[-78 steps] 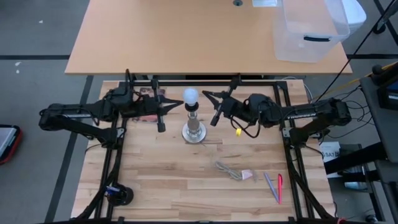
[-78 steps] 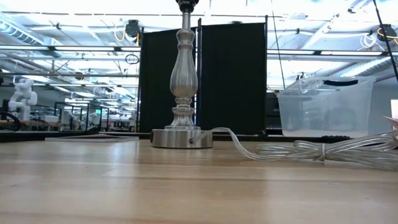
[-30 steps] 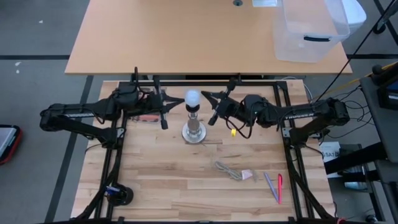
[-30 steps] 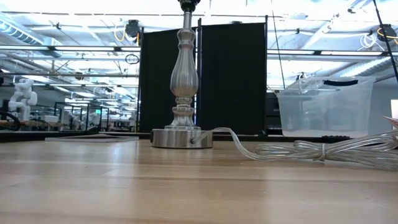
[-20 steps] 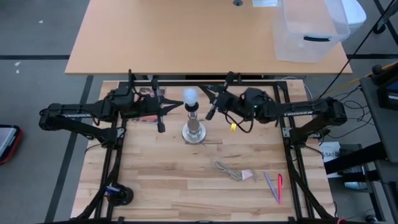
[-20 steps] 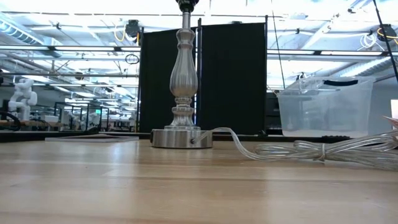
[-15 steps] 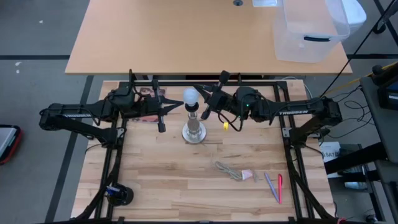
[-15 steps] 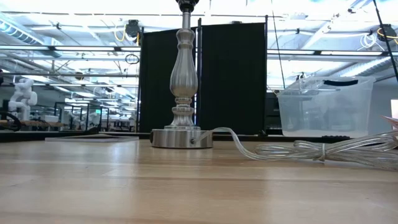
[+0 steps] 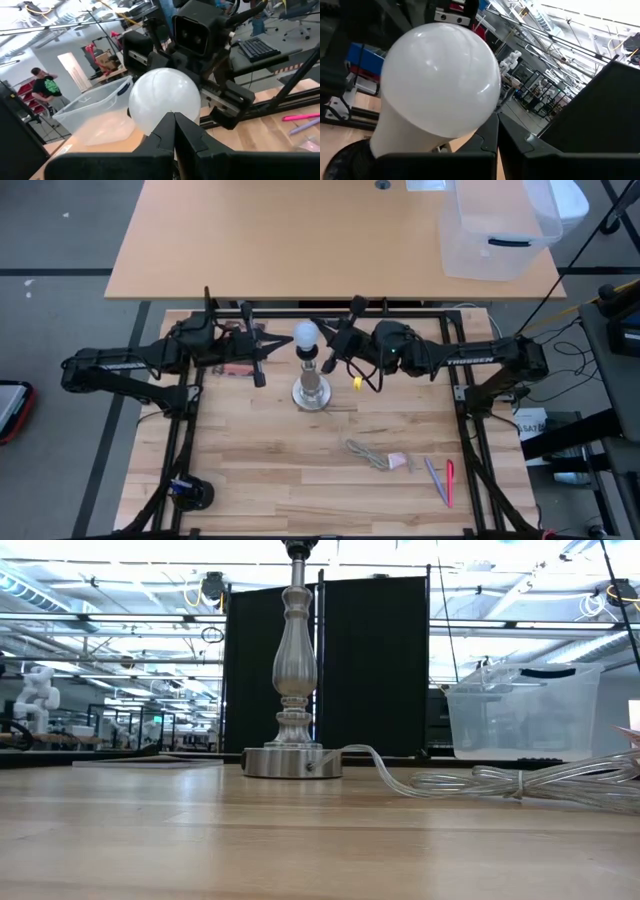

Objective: Screw lightbulb
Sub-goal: Insert the lightbulb into the silver lamp

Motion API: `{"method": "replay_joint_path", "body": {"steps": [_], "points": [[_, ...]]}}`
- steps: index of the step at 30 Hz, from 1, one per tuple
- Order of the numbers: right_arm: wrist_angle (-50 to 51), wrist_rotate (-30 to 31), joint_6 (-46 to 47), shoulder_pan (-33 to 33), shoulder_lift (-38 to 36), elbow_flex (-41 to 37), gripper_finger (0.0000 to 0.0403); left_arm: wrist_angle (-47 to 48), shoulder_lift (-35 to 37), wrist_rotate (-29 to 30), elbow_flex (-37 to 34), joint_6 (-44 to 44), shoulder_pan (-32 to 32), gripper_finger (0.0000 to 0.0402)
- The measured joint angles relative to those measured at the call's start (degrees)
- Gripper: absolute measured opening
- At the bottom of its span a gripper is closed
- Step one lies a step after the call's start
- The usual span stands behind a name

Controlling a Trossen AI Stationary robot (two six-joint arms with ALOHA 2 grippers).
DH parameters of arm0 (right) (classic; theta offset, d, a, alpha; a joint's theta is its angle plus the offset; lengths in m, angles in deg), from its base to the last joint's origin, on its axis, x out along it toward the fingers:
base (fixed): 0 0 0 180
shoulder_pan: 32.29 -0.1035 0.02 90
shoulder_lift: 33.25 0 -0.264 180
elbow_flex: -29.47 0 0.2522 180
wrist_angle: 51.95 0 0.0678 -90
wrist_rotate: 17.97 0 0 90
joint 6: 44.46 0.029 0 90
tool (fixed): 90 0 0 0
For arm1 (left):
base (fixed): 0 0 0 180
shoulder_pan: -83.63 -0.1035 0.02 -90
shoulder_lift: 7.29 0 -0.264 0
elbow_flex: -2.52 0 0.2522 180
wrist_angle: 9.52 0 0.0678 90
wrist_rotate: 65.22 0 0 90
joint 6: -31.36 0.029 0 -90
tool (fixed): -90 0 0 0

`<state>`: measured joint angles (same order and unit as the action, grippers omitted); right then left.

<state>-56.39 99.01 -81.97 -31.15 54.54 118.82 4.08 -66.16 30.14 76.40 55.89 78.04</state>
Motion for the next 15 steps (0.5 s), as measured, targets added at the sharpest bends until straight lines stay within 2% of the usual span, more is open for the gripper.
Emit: {"method": "replay_joint_path", "body": {"steps": [5,15], "points": [[0.7,1.6,-0.7,-1.4,0.0,0.0,0.0000,0.1,0.0,-2.1,0.0,-0.2,-0.9,0.0002],[1.7,5.1,-0.9,-3.7,0.1,0.0,0.0000,-0.4,-1.7,-2.3,0.0,-0.6,-2.5,0.0002]]}}
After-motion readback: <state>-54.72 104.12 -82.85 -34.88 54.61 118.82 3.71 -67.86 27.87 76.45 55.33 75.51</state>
